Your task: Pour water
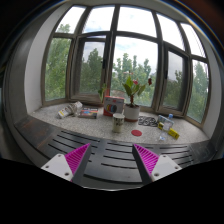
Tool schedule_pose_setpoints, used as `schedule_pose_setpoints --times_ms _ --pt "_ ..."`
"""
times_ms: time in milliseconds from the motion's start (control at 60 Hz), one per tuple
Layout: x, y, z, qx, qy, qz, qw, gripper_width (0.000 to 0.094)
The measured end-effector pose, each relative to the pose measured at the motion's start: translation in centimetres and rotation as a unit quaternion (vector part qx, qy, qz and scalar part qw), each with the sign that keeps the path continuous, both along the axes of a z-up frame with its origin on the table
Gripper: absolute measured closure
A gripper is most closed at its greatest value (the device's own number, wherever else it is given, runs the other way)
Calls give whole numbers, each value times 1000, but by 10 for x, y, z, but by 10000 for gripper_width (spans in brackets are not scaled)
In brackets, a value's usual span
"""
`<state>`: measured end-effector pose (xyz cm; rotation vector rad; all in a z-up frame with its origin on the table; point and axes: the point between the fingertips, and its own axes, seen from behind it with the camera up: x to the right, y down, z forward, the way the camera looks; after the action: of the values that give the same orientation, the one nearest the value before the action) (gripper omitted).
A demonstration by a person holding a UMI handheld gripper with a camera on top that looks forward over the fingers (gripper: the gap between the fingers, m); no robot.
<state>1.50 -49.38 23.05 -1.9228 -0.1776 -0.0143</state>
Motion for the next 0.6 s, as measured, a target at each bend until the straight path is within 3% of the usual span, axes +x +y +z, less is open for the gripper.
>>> schedule_pose_setpoints --times_ms 300,467,600 --pt "111 22 -71 -41 -3 -49 998 100" --pt "206 61 -113 -48 -18 -89 995 97" --pt "280 119 -127 -30 -26 -116 992 97"
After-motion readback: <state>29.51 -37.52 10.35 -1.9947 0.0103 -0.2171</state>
